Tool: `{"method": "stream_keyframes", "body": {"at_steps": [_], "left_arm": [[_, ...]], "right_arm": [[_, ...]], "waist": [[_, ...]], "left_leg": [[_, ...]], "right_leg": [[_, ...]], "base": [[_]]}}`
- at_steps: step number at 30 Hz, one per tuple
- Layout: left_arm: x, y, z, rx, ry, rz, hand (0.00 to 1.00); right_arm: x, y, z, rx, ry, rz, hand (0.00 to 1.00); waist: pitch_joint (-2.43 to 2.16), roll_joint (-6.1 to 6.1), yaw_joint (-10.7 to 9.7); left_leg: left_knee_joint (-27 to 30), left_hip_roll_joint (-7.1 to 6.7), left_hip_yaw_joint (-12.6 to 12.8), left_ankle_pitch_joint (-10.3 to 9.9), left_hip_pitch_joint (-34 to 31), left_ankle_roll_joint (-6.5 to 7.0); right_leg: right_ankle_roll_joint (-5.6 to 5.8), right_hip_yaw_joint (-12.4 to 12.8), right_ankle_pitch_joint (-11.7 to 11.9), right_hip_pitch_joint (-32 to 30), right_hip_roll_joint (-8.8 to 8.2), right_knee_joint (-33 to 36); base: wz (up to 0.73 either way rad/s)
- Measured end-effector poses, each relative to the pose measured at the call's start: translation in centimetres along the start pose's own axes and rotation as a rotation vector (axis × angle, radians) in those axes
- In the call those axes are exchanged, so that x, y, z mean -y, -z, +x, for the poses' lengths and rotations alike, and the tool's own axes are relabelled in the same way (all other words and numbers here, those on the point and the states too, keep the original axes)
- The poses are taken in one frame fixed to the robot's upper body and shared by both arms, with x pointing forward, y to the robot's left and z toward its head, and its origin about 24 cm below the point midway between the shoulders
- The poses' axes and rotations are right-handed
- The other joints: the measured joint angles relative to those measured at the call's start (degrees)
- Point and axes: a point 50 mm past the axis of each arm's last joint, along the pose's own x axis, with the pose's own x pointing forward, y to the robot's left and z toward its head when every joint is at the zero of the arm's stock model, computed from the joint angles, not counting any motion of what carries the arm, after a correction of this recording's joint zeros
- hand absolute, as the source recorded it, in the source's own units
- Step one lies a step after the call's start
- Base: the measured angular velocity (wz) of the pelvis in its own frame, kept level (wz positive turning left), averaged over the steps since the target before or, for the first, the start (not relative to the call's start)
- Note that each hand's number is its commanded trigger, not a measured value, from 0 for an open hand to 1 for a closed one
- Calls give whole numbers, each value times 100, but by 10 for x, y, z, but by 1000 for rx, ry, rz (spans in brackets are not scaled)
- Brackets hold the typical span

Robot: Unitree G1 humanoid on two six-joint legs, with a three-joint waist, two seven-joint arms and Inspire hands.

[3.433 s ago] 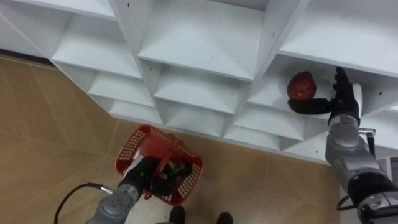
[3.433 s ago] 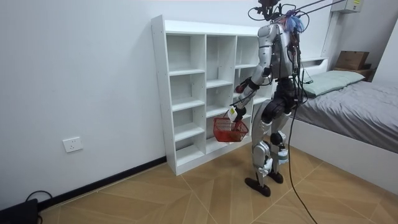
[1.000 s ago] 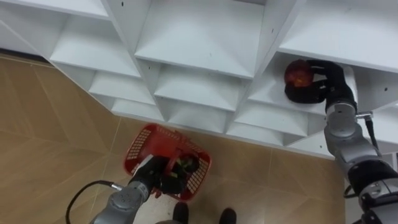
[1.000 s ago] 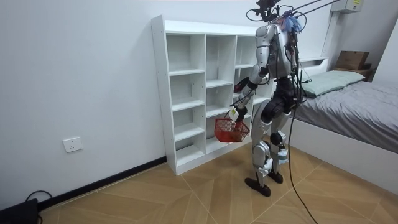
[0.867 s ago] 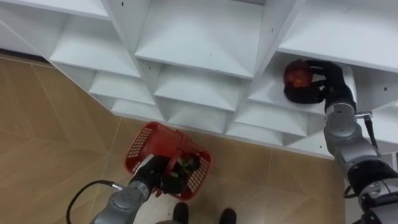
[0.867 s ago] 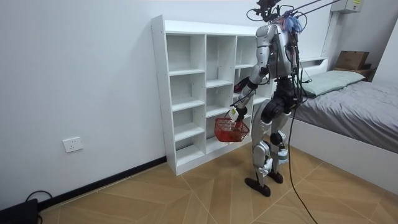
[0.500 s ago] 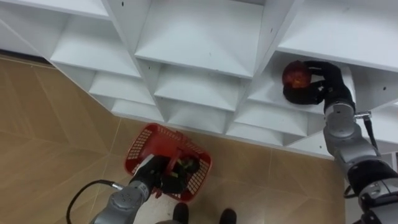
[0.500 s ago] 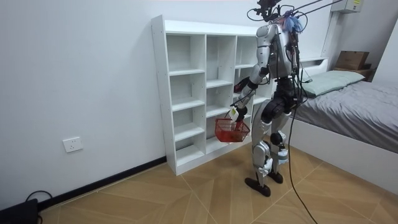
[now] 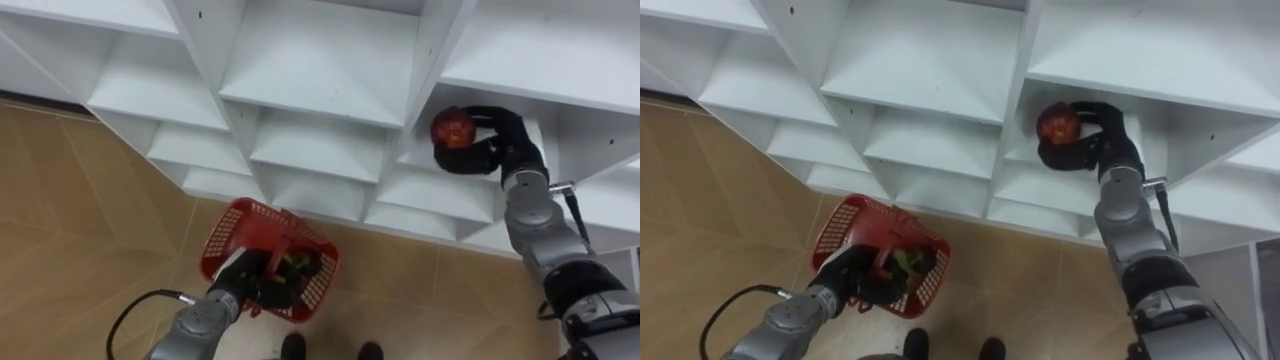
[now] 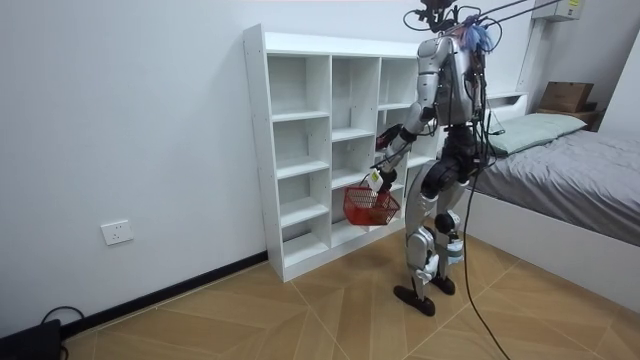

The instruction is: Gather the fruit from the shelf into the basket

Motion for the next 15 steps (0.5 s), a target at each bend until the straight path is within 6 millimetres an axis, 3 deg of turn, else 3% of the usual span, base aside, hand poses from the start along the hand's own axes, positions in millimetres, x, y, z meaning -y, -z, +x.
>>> {"method": "stream_keyframes", "body": {"at_steps": [6, 13, 15], "left_arm": [[-1, 0, 0, 3, -13, 2, 100], [-1, 1, 0, 3, -29, -5, 100], [-1, 1, 0, 4, -30, -10, 100]], "right_arm": [[-24, 8, -11, -11, -65, 64, 100], [-36, 20, -29, 10, -137, 46, 100], [-39, 28, -35, -2, -153, 51, 100]], "waist": [[-50, -19, -119], [-88, 3, -292], [-123, 26, -323]], "left_leg": [[5, 2, 121, 3, 81, 4], [0, 5, 165, 10, 117, 16], [-4, 8, 188, 10, 122, 17]], "right_leg": [[-2, 88, 2, 21, -6, 44], [-1, 146, 2, 12, -7, 59], [3, 170, 8, 6, -2, 63]], "base": [[-7], [-4], [-5]]}}
